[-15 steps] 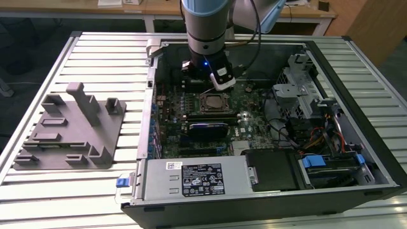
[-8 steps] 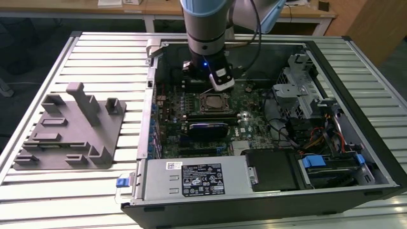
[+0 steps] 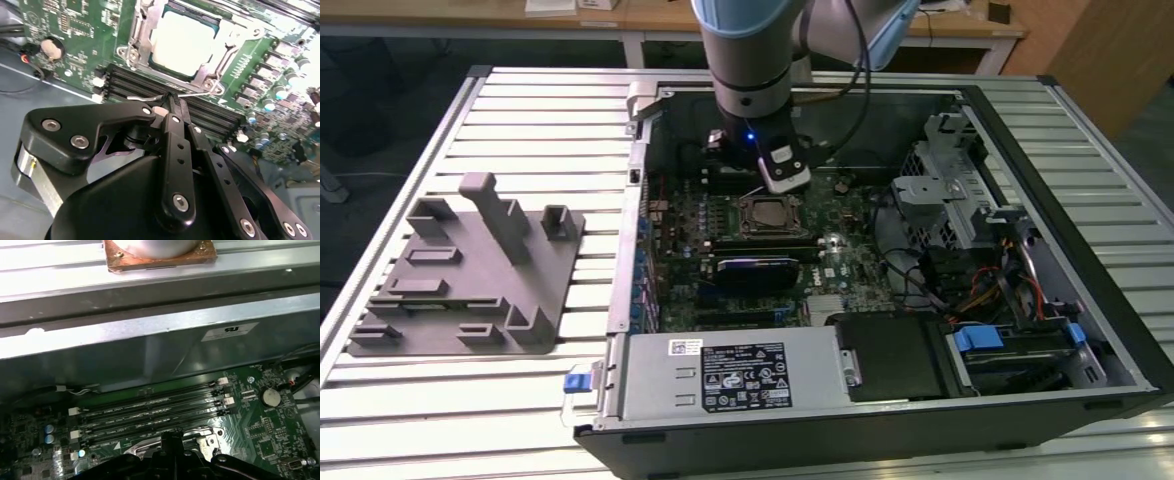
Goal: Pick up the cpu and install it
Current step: 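Install the first cpu locking lever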
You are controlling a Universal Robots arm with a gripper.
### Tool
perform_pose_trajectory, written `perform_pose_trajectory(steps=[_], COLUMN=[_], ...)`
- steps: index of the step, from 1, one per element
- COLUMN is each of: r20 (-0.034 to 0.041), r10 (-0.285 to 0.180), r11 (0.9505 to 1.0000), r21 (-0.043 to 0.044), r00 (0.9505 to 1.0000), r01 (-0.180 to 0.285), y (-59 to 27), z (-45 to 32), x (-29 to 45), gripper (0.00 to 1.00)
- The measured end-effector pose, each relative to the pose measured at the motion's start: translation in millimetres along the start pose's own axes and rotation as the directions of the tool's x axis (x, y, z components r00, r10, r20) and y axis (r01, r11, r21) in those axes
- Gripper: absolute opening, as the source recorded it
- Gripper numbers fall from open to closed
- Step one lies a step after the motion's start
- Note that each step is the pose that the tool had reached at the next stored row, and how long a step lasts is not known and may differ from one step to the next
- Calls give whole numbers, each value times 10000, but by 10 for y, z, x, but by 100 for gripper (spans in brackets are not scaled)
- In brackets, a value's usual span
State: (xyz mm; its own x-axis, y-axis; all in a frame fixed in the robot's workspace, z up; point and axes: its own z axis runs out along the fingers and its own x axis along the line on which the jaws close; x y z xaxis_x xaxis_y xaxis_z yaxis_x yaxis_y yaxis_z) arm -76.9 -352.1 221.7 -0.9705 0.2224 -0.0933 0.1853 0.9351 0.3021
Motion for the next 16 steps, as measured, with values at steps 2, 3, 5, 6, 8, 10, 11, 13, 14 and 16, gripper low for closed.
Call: perform_pose_trajectory(steps=[2,3,5,6,8,10,11,13,14,16], r20=[145,211,256,257,259,259,260,263,267,274], r10=[-23,-34,-42,-41,-36,-34,-34,-22,-10,12], r11=[10000,10000,10000,10000,10000,10000,10000,10000,10000,10000], r21=[-24,-38,-48,-48,-47,-44,-45,-44,-42,-42], r00=[9999,9998,9997,9997,9997,9997,9997,9997,9996,9996], r01=[23,35,43,42,38,35,35,23,11,-11], y=[0,0,-2,-3,-5,1,7,21,27,33], z=[5,9,15,18,28,38,43,51,56,62], x=[-1,-1,-1,-1,1,4,5,-1,-6,-14], gripper=[11,11,11,11,11,11,11,11,11,11])
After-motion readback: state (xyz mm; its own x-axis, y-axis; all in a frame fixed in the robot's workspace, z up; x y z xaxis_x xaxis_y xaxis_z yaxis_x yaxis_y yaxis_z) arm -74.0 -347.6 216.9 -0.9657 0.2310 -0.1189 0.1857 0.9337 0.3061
